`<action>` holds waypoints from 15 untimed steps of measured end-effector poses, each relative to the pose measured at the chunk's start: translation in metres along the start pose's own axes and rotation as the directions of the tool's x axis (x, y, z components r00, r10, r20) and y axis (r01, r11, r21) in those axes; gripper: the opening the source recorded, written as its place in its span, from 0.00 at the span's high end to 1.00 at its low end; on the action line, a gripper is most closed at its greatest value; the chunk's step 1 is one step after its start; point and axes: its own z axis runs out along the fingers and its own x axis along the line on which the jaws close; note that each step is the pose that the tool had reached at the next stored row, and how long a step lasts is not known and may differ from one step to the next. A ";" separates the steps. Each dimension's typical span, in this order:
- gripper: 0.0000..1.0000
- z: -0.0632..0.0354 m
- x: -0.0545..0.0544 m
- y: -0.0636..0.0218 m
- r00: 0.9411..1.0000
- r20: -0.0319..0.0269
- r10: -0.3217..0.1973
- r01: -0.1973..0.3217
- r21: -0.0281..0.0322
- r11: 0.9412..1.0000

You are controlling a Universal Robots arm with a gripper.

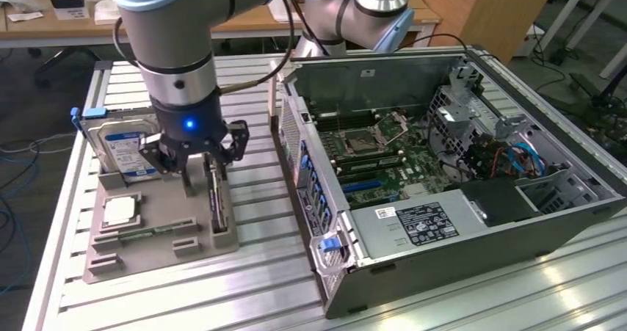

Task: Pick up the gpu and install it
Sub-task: 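Pick up the gpu and move the gpu toward the slot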

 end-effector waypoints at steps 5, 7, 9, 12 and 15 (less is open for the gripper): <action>0.41 0.0090 0.000 -0.0007 1.000 0.000 0.001 -0.001 0.000 1.000; 0.41 0.0126 -0.001 -0.0011 1.000 0.000 0.002 -0.002 0.000 1.000; 0.41 0.0163 -0.001 -0.0019 1.000 0.000 0.002 -0.002 0.000 1.000; 0.41 0.0206 -0.001 -0.0047 1.000 0.000 0.002 -0.002 0.000 1.000; 0.41 0.0248 -0.003 -0.0053 1.000 0.000 0.003 -0.003 0.000 1.000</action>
